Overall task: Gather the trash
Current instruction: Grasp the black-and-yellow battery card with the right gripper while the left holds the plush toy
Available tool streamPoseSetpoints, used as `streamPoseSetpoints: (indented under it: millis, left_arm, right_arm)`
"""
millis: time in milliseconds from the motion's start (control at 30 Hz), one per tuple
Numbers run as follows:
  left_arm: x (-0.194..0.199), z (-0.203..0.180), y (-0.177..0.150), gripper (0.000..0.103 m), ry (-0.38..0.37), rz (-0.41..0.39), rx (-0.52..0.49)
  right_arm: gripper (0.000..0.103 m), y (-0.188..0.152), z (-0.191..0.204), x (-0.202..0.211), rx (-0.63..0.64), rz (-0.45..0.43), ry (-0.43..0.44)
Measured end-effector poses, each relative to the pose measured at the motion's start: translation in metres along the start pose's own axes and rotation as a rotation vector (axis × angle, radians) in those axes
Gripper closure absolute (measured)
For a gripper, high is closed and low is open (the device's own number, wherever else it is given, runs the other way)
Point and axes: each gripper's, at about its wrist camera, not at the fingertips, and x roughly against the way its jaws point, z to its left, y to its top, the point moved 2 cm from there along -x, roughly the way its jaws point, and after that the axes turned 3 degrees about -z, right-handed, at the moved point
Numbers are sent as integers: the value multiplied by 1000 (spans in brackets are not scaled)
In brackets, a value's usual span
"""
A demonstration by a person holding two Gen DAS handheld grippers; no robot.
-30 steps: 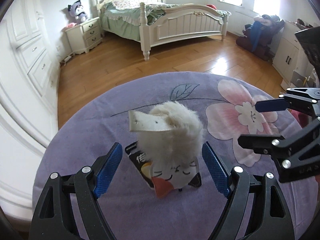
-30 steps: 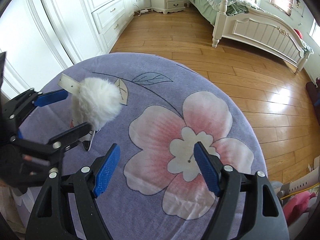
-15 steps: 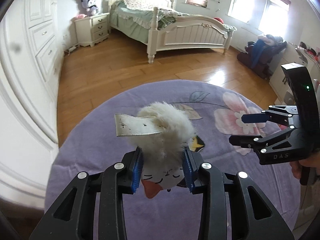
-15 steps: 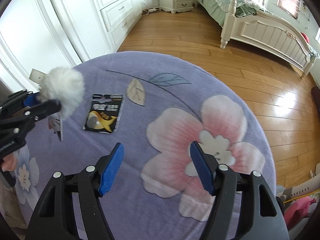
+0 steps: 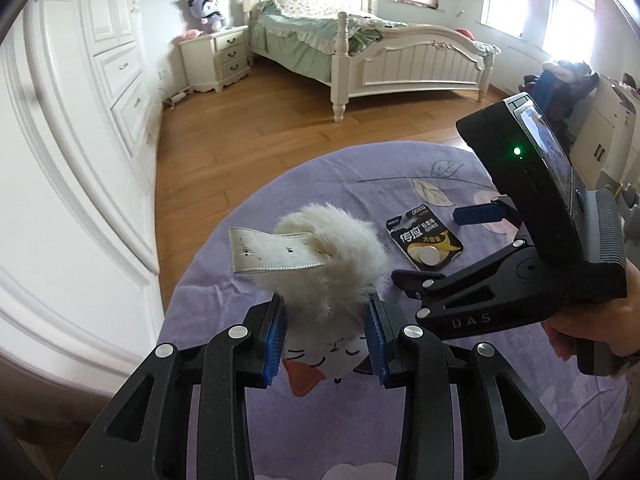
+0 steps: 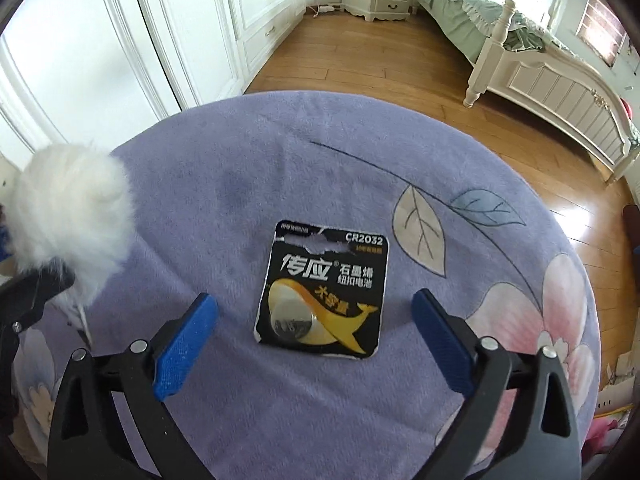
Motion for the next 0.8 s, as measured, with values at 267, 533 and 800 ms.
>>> streamPoseSetpoints:
  millis: [267,533,800]
  left_arm:
    - [-2,-6,-4,68,-21,-6,2]
    - [-2,-3,-8,68,-24,-19,9]
    - [8,24,-23,68,21,-17,15]
  right_arm:
    - [103,-3,-30,15,-71,8,29]
    - [38,-11,-7,19,-85,20,138]
    - [6,-14,37,20,3,8,168]
